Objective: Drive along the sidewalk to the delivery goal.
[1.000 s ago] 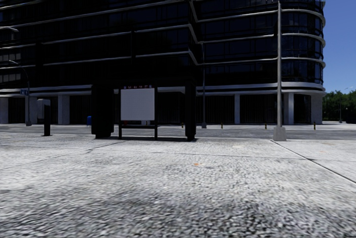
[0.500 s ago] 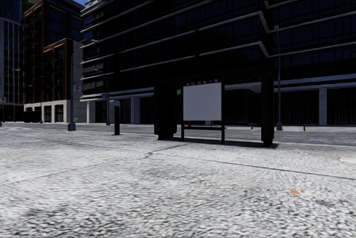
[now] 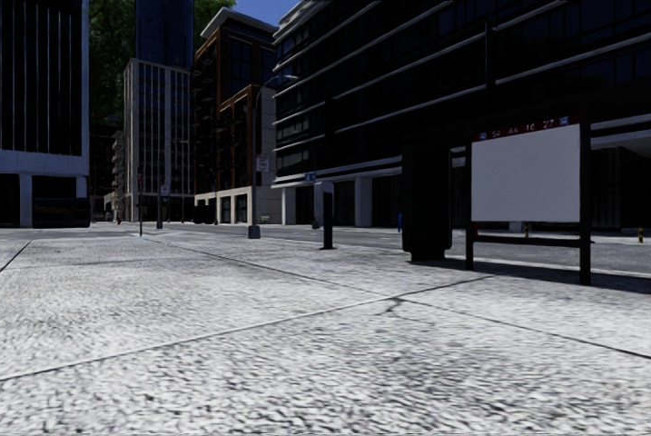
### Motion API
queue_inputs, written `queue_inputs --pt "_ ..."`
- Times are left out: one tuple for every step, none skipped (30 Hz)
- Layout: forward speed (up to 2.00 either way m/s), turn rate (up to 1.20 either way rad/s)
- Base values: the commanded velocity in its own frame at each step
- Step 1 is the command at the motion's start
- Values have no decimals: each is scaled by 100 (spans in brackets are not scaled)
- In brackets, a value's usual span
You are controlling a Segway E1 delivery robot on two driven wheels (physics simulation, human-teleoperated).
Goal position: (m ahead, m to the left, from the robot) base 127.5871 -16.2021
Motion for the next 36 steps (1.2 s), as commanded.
queue_inputs --pt "198 74" --pt "198 74" --pt "198 69" --pt "198 51" --pt "198 9" --pt "198 9" --pt "200 0" --pt "200 0" --pt "200 0" --pt "200 0" --pt "200 0" --pt "200 0" --pt "200 0" --pt "200 0" --pt "200 0" --pt "200 0" --pt "200 0" --pt "200 0" --pt "200 0" --pt "200 0" --pt "200 0" --pt "200 0" --pt "200 0" --pt "200 0" --pt "200 0" --pt "200 0" --pt "200 0" --pt "200 0" --pt "200 0" --pt "200 0" --pt "200 3" --pt "200 3" --pt "200 6" --pt "200 7" --pt "200 7" --pt "200 7"
